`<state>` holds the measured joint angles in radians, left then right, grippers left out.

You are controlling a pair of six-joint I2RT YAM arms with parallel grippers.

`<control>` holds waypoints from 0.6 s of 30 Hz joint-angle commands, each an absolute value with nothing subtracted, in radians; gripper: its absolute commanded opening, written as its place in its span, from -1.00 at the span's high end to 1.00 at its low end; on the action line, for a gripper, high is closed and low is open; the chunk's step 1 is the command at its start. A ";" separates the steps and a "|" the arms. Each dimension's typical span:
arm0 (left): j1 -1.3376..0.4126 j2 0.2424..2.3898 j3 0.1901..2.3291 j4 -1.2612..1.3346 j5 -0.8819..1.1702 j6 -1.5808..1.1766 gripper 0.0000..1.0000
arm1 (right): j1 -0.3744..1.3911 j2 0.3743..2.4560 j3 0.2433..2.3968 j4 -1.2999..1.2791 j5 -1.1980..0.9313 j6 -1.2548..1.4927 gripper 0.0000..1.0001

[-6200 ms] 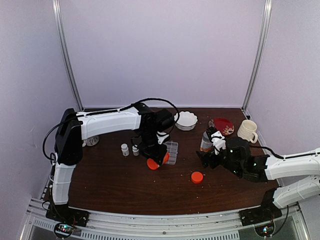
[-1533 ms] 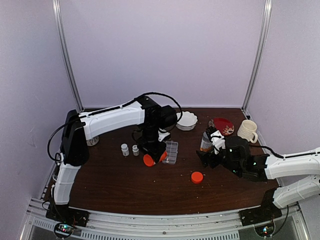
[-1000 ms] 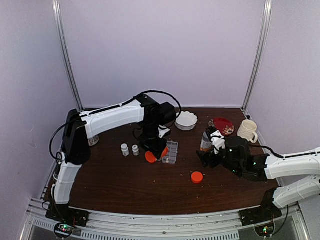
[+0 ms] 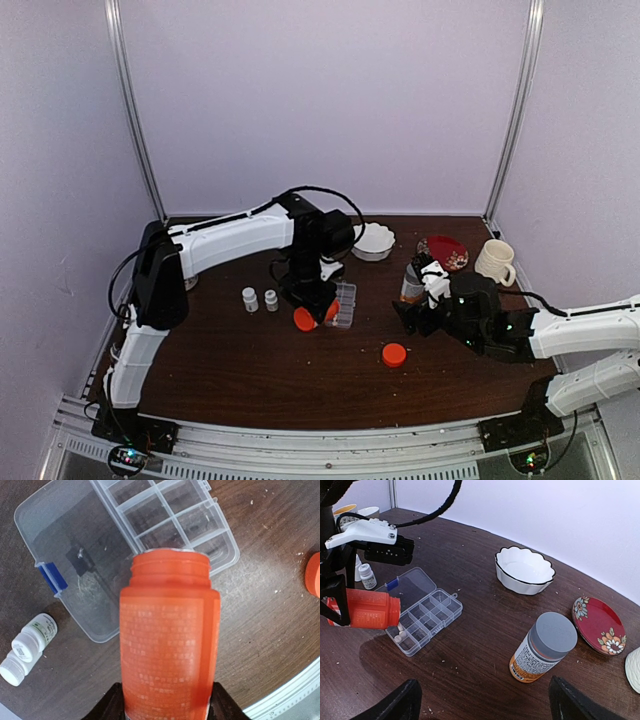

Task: Sort the pills into containers
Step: Pour the pill into the compartment of the pill container.

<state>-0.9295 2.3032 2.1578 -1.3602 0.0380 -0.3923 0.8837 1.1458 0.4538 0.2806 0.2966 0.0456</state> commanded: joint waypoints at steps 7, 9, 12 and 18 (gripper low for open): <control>-0.928 2.284 2.179 -1.388 0.044 -0.389 1.00 | 0.879 1.155 0.478 0.274 0.320 0.031 -0.82; -0.931 2.264 2.174 -1.383 0.049 -0.394 1.00 | 0.879 1.154 0.477 0.273 0.321 0.031 -0.82; -0.931 2.236 2.120 -1.327 0.041 -0.393 1.00 | 0.879 1.154 0.478 0.273 0.321 0.031 -0.82; -0.948 2.284 2.192 -1.379 0.041 -0.391 1.00 | 0.879 1.154 0.477 0.273 0.320 0.032 -0.82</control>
